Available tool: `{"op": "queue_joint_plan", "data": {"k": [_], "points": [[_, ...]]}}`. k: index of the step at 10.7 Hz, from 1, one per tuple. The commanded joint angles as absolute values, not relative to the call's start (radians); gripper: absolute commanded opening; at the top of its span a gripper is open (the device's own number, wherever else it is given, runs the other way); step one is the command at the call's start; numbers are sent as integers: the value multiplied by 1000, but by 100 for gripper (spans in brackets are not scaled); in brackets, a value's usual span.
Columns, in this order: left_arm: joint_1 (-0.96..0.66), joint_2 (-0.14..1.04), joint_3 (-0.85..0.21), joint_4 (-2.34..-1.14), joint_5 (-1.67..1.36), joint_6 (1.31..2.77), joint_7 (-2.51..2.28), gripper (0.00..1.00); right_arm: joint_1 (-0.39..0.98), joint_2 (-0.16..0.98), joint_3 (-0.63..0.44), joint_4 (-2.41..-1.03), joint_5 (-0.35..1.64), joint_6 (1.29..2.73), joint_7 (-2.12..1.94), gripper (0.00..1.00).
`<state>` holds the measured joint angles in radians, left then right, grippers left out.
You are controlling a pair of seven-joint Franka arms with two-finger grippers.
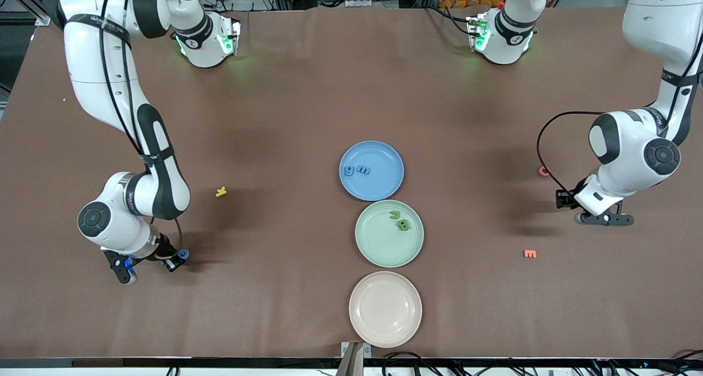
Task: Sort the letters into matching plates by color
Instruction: 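Carry the blue e to the blue plate while the left gripper carries Z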
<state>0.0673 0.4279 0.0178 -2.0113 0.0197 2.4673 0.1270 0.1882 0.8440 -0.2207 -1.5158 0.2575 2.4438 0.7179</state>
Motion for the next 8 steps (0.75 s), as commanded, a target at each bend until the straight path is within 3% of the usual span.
{"op": "queue_joint_plan", "data": {"k": [1, 5, 8], "points": [[-39, 429, 17, -1954, 35, 2414, -67, 0, 198, 842, -216, -1549, 272, 2467, 687, 28], [-224, 506, 17, -1783, 37, 2318, -413, 0, 199, 813, -215, -1549, 270, 2435, 643, 28], [-313, 555, 17, -1704, 37, 2293, -607, 0, 210, 741, -216, -1549, 267, 2303, 513, 28]]}}
